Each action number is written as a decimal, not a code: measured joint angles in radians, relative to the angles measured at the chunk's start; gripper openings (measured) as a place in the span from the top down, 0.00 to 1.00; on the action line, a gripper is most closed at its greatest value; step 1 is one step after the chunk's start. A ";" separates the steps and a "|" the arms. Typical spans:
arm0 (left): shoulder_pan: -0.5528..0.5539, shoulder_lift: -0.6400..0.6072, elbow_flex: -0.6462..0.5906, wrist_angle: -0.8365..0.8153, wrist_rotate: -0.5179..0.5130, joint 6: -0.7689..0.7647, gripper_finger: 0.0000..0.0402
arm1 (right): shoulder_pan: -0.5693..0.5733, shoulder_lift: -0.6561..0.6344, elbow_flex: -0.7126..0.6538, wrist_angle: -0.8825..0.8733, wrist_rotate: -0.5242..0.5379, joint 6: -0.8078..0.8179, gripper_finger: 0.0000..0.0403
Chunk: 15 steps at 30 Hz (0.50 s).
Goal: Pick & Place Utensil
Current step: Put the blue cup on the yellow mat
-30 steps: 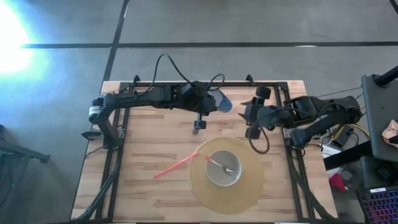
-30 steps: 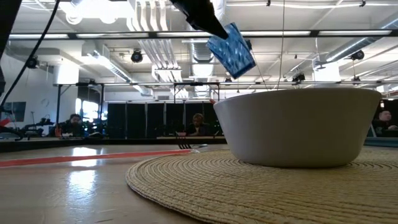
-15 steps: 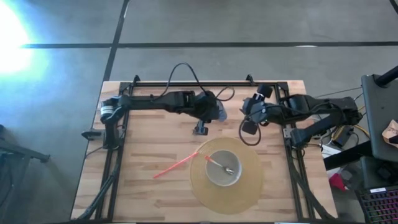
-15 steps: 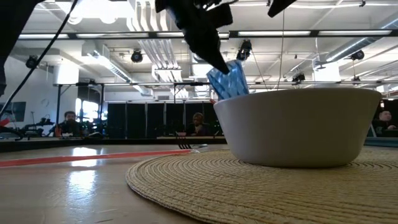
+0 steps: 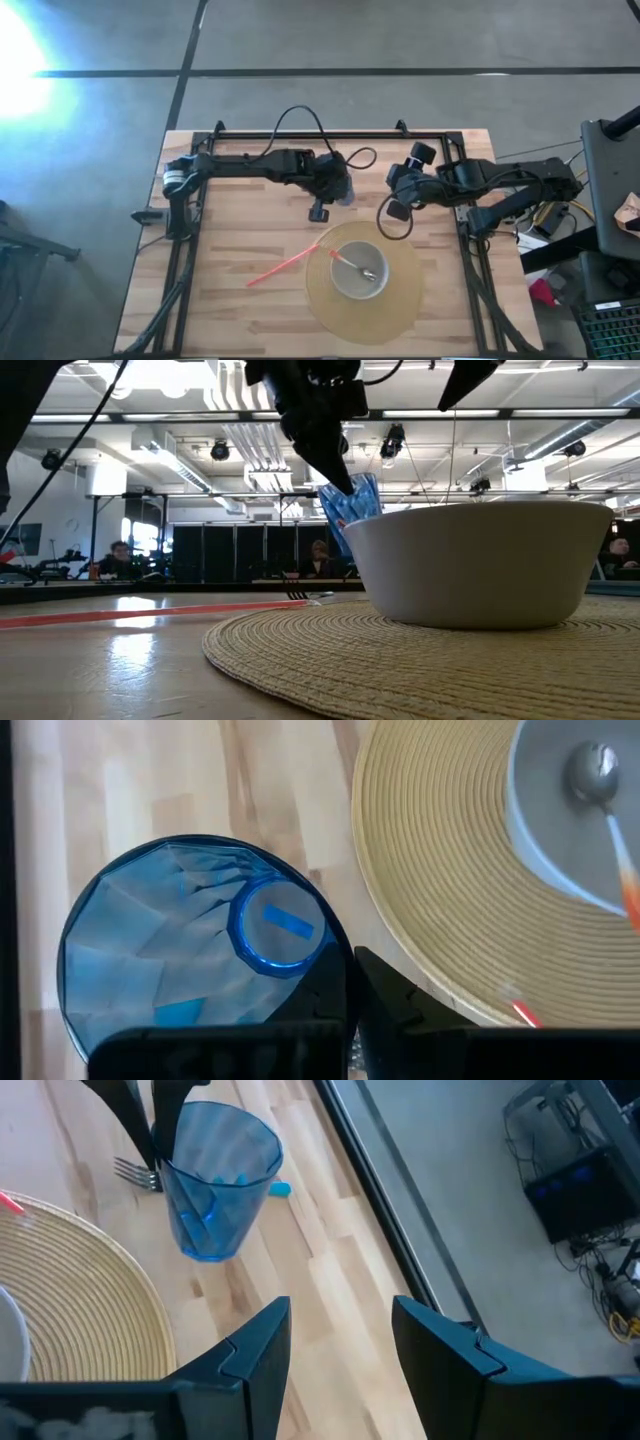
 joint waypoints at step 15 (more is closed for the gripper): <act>-0.002 0.022 -0.059 0.016 -0.001 -0.046 0.98 | 0.000 0.000 -0.011 0.008 0.000 0.010 0.57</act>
